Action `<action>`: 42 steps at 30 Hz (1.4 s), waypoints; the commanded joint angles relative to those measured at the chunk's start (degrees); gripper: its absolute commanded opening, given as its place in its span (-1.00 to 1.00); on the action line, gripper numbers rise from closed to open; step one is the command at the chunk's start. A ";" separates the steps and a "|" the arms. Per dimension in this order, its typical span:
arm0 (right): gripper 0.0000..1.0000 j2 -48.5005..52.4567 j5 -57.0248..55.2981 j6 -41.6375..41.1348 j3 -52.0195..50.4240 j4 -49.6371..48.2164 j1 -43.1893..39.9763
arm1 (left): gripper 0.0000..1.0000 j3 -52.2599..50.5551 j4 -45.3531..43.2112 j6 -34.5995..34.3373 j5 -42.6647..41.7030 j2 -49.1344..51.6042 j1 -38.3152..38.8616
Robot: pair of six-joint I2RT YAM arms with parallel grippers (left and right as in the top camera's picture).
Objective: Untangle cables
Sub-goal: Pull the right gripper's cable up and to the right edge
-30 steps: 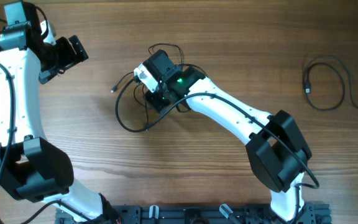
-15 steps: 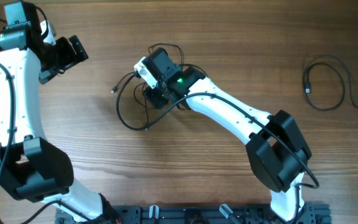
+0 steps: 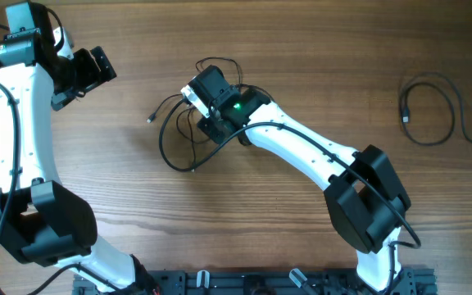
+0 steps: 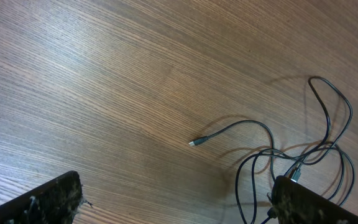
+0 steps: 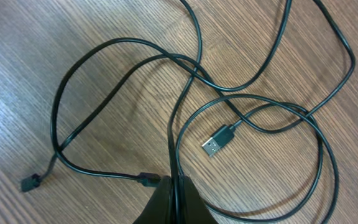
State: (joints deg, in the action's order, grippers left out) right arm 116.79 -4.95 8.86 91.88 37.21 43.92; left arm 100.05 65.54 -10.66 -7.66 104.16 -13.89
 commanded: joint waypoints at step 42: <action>-0.91 -36.74 -33.46 5.42 0.79 -16.94 -32.52 | 1.00 0.35 0.02 -0.52 -0.85 0.00 -0.22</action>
State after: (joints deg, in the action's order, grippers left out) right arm 83.11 -42.35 22.31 92.33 20.56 13.47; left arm 100.05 65.56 -10.66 -7.64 104.16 -13.89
